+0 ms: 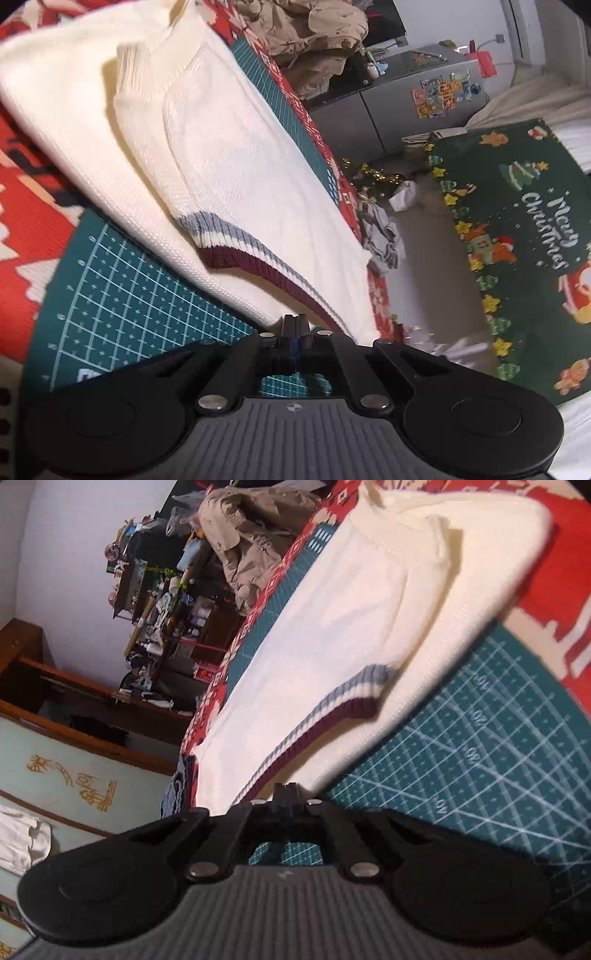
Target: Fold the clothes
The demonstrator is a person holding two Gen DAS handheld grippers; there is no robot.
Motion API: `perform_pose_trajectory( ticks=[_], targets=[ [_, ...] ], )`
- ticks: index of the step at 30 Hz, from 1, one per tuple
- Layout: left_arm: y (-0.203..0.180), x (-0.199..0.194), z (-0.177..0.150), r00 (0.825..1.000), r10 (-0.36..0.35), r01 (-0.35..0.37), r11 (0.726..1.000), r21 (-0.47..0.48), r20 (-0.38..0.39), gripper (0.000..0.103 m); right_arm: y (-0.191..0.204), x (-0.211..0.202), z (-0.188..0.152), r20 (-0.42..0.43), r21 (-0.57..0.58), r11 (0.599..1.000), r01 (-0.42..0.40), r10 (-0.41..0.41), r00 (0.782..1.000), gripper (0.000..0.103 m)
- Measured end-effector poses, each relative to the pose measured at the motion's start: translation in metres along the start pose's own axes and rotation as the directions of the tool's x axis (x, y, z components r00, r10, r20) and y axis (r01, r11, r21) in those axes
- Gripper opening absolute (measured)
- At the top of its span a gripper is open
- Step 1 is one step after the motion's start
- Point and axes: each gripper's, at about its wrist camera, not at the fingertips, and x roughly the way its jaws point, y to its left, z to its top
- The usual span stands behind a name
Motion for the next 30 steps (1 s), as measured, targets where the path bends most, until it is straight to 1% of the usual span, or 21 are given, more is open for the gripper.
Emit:
perform_pose_trajectory(
  ticks=[8,14,16,19,23,27,30],
  targets=[
    [0.008,-0.019,0.005,0.998,0.022,-0.019,0.998,-0.054,0.056,0.003,-0.027,-0.042,0.022,0.104,0.098,0.994,0.042,-0.053,0.993,0.000],
    [0.024,-0.044,0.013,0.992,0.043,-0.027,0.990,-0.139,0.119,0.002,-0.054,-0.076,0.042,0.181,0.184,0.981,0.063,-0.097,0.979,0.000],
    [0.029,-0.054,0.018,0.986,0.059,-0.035,0.987,-0.157,0.155,0.003,-0.062,-0.087,0.048,0.211,0.208,0.976,0.071,-0.115,0.971,0.000],
    [0.041,-0.071,0.023,0.974,0.080,-0.033,0.975,-0.219,0.212,0.003,-0.065,-0.089,0.058,0.248,0.241,0.968,0.075,-0.136,0.959,0.000],
    [0.055,-0.092,0.031,0.949,0.125,-0.040,0.958,-0.285,0.289,0.003,-0.076,-0.098,0.068,0.288,0.278,0.956,0.097,-0.179,0.941,0.001],
    [0.066,-0.106,0.036,0.933,0.140,-0.024,0.944,-0.330,0.332,0.003,-0.084,-0.107,0.077,0.331,0.292,0.949,0.120,-0.218,0.918,0.001],
    [0.065,-0.111,0.038,0.927,0.149,-0.030,0.945,-0.327,0.346,0.003,-0.087,-0.116,0.082,0.363,0.300,0.946,0.126,-0.235,0.901,0.001]
  ],
)
